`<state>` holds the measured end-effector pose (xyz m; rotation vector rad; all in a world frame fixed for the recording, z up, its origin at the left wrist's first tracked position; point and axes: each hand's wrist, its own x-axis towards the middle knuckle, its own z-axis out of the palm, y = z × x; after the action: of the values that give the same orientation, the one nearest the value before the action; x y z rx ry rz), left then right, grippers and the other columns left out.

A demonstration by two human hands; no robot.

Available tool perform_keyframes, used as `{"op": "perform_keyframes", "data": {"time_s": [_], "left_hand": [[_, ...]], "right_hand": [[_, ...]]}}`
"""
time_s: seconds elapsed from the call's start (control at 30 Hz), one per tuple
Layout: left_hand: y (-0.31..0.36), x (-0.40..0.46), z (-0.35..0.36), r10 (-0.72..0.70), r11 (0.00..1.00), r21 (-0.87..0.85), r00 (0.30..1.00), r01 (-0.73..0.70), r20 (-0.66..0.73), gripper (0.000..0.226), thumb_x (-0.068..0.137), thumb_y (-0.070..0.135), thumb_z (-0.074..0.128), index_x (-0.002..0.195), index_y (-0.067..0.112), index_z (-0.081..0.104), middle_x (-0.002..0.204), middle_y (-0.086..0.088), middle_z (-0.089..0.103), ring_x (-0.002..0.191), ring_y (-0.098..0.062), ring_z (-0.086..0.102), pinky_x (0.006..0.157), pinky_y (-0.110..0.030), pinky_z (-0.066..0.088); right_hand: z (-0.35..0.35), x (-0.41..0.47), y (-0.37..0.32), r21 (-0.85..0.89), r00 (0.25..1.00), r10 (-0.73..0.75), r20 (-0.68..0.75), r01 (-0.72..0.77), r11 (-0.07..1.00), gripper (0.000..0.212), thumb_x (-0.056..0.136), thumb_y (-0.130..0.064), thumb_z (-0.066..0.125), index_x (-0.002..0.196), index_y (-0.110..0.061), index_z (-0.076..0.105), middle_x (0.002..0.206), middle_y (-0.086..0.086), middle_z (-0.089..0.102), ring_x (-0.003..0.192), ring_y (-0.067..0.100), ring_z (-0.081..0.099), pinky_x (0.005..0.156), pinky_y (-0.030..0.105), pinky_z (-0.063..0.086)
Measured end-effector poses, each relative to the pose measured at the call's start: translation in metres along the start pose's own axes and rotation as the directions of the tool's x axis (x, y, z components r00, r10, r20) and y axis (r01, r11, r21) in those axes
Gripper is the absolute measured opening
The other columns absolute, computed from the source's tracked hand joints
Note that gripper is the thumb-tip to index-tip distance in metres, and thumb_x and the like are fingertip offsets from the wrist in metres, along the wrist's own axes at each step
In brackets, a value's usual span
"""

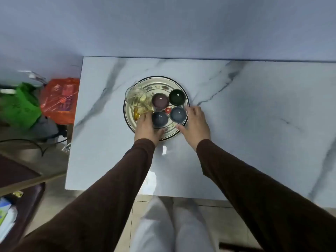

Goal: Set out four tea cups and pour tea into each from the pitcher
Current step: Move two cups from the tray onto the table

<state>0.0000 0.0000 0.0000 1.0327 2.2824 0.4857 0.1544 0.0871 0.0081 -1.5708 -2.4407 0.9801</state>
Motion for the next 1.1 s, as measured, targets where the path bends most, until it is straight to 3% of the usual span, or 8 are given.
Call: {"op": "perform_keyframes", "data": {"time_s": [0.3, 0.57, 0.83, 0.97, 1.1], "left_hand": [[-0.022, 0.027, 0.026, 0.062, 0.997, 0.044, 0.997, -0.060, -0.041, 0.075, 0.070, 0.037, 0.079, 0.134, 0.016, 0.044, 0.128, -0.011, 0.052, 0.120, -0.031, 0.044, 0.104, -0.039, 0.037], [-0.019, 0.018, 0.019, 0.123, 0.992, 0.022, 0.989, -0.121, -0.086, 0.068, 0.068, 0.038, 0.080, 0.126, 0.017, 0.051, 0.123, -0.007, 0.058, 0.117, -0.028, 0.048, 0.098, -0.033, 0.038], [0.038, -0.043, 0.034, 0.284, 0.958, -0.016, 0.957, -0.286, -0.056, 0.067, 0.071, 0.038, 0.079, 0.128, 0.015, 0.051, 0.121, -0.006, 0.058, 0.113, -0.025, 0.047, 0.092, -0.023, 0.031], [0.075, -0.087, 0.068, 0.332, 0.943, -0.021, 0.943, -0.332, 0.014, 0.067, 0.072, 0.038, 0.078, 0.129, 0.015, 0.051, 0.123, -0.007, 0.058, 0.115, -0.025, 0.046, 0.098, -0.031, 0.037], [0.109, -0.138, 0.116, 0.364, 0.931, -0.046, 0.930, -0.362, 0.047, 0.065, 0.071, 0.037, 0.079, 0.127, 0.018, 0.052, 0.123, -0.004, 0.057, 0.115, -0.023, 0.046, 0.096, -0.026, 0.036]], "right_hand": [[0.037, 0.025, 0.012, -0.123, 0.995, -0.052, -0.086, 0.041, 0.992, 0.069, 0.076, -0.038, 0.079, 0.132, -0.017, 0.046, 0.128, 0.005, 0.052, 0.118, 0.023, 0.048, 0.094, 0.033, 0.047], [0.027, 0.014, 0.012, 0.005, 0.986, 0.017, -0.164, -0.017, 1.000, 0.066, 0.075, -0.042, 0.079, 0.128, -0.018, 0.048, 0.122, 0.003, 0.056, 0.114, 0.020, 0.049, 0.090, 0.032, 0.049], [-0.029, -0.072, 0.063, 0.123, 0.946, 0.185, -0.265, -0.157, 0.980, 0.065, 0.073, -0.050, 0.079, 0.124, -0.023, 0.047, 0.120, -0.003, 0.055, 0.111, 0.015, 0.048, 0.085, 0.033, 0.053], [-0.057, -0.127, 0.110, 0.160, 0.915, 0.274, -0.295, -0.236, 0.958, 0.066, 0.074, -0.049, 0.079, 0.125, -0.023, 0.047, 0.122, -0.003, 0.054, 0.114, 0.015, 0.048, 0.086, 0.035, 0.054], [-0.078, -0.185, 0.162, 0.179, 0.895, 0.300, -0.330, -0.253, 0.951, 0.063, 0.074, -0.046, 0.079, 0.124, -0.020, 0.049, 0.121, -0.002, 0.055, 0.113, 0.017, 0.048, 0.086, 0.036, 0.053]]}}
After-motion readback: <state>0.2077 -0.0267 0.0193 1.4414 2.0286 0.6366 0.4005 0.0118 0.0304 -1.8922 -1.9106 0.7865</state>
